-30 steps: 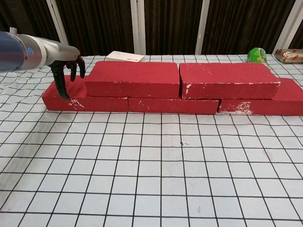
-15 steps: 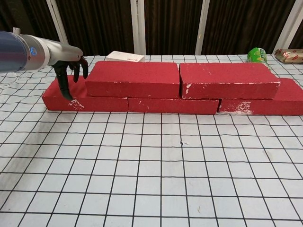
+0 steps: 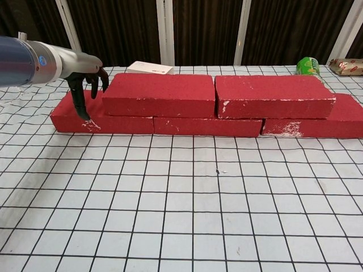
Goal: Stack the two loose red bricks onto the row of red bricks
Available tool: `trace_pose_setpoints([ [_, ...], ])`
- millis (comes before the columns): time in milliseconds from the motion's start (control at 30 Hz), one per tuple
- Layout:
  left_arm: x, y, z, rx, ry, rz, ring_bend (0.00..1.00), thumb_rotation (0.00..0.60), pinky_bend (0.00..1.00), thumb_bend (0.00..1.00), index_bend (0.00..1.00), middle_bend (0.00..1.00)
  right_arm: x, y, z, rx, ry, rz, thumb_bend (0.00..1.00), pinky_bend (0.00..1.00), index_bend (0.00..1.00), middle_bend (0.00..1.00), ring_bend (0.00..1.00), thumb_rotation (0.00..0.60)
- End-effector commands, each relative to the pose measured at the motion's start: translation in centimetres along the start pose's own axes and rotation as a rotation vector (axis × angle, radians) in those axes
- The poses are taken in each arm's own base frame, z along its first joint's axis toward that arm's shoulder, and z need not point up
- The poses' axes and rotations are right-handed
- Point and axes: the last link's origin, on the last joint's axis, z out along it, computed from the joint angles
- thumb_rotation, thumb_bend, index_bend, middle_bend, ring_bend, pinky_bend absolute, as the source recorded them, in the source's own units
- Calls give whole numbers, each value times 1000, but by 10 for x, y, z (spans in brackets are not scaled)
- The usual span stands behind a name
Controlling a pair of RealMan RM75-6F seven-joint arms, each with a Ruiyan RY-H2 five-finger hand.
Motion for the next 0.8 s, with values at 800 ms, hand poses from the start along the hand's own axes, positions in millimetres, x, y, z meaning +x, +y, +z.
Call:
trace_pose_setpoints([
  [800,0,6,-1,-15,-3,10,177,600,276,0,304,330,1,1,0,-10,1,4,153,0,0,0,0,600],
])
